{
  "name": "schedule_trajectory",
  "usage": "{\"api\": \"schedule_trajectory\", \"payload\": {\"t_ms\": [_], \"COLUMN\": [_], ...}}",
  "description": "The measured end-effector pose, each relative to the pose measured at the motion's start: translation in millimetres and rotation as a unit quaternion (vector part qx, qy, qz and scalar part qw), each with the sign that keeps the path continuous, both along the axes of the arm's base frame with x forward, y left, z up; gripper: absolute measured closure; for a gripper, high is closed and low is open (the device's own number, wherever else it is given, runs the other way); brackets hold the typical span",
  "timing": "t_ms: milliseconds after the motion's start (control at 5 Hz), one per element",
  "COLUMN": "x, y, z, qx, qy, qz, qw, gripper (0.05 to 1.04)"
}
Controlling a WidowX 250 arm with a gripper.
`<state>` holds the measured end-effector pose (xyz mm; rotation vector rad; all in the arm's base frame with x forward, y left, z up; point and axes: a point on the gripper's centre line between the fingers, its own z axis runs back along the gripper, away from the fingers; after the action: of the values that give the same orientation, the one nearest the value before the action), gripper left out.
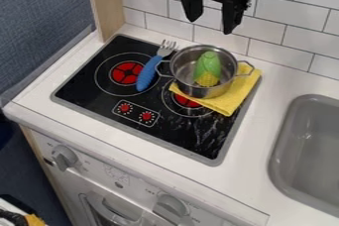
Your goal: Move the blue fork to the bottom left burner
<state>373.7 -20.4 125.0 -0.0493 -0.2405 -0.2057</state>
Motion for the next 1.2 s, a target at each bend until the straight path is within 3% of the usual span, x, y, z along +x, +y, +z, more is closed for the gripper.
{"api": "schedule_trajectory", "payload": {"t_ms": [200,400,600,800,1000,1200], "x": [-1.3,-7.6,-17.4,-26.4,-37.9,-43.2], "y": [-1.7,7.1,29.5,55.1,95.0,114.3], "z": [-9.8,-10.3,-18.0,-17.9,-27.3,-44.6], "qx": [-0.007,-0.124,-0.188,-0.185,-0.135,-0.067], "qy": [0.015,0.029,0.005,-0.005,0.009,0.045], "qz": [0.000,0.003,0.070,0.105,0.137,0.121], "qw": [0.9999,0.9918,0.9797,0.9771,0.9813,0.9894], "gripper": [0.083,0.084,0.084,0.084,0.084,0.084]}}
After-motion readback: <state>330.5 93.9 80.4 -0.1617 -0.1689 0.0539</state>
